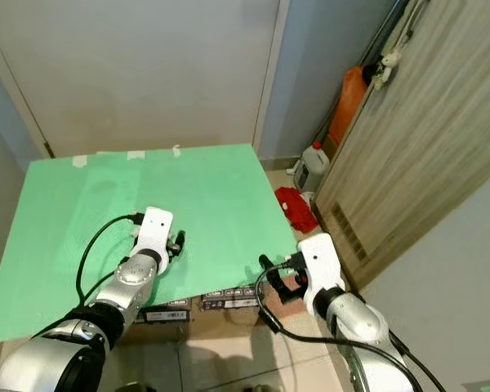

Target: Hang keys on a hook

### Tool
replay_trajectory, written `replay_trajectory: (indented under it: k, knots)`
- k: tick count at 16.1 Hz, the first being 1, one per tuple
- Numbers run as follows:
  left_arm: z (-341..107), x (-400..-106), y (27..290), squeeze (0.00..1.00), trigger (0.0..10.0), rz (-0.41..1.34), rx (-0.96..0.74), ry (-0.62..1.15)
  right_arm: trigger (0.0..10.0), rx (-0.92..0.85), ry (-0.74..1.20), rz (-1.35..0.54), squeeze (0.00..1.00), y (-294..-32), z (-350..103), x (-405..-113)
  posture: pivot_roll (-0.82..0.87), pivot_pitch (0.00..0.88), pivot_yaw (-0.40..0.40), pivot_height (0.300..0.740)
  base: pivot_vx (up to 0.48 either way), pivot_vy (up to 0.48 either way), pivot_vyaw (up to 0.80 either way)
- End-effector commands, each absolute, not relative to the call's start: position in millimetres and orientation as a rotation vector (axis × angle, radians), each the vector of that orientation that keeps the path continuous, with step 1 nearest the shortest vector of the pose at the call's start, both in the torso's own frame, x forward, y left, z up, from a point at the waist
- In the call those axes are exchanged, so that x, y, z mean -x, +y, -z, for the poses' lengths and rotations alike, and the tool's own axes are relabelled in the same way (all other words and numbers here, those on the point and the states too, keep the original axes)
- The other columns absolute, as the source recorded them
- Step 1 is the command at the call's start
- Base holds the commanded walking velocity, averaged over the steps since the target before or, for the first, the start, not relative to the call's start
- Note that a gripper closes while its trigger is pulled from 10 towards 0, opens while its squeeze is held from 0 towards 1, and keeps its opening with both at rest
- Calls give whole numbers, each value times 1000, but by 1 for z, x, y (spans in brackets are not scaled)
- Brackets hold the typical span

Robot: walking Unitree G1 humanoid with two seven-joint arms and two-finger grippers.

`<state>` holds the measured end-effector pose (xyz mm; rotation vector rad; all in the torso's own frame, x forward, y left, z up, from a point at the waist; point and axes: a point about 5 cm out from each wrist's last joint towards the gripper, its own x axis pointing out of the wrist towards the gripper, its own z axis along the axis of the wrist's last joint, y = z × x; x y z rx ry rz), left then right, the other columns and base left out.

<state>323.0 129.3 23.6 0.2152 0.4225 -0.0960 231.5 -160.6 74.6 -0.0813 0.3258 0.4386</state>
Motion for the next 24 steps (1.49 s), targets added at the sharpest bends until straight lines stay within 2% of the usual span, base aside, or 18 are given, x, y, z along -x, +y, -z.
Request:
replay_trajectory:
  k: [1,18,24]
  knots:
    - [-18,-319,126,0,10000,94,-196,456,10000,91,336,-419,0,-168,-77,-229,-218,123,-101,732,0,0,0]
    - [-7,-311,142,0,10000,98,-93,542,10000,99,384,-411,0,-173,-81,-213,-249,162,-116,732,0,0,0]
    - [12,-291,123,0,10000,159,-43,603,10000,94,388,-404,0,-173,-80,-213,-240,161,-104,732,0,0,0]
